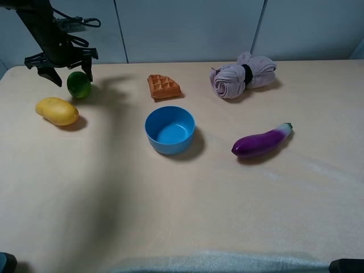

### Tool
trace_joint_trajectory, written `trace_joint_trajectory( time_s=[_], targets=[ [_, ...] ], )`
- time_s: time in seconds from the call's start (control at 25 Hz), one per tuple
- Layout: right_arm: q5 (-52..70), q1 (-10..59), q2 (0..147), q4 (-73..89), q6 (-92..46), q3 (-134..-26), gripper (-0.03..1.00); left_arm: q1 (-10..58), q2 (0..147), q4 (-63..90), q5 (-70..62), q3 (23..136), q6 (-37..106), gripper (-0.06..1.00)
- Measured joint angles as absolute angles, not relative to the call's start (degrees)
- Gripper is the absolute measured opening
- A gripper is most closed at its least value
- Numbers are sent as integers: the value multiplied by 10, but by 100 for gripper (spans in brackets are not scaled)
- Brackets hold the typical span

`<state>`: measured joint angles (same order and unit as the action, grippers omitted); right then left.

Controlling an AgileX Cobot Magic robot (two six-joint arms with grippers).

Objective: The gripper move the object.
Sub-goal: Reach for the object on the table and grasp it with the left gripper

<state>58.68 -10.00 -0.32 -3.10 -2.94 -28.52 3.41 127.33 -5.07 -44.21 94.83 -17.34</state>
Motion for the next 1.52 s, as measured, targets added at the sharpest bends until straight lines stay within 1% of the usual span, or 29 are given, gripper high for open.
trace_joint_trajectory(
  time_s=[0.6,1.52],
  targets=[
    [587,-100,-3,-31,-29,-285,69,34,1313,-50,-428,955,-173,83],
    [587,-100,-3,-31,-29,-285,69,34,1315,-50,-415,956,-173,83]
  ],
)
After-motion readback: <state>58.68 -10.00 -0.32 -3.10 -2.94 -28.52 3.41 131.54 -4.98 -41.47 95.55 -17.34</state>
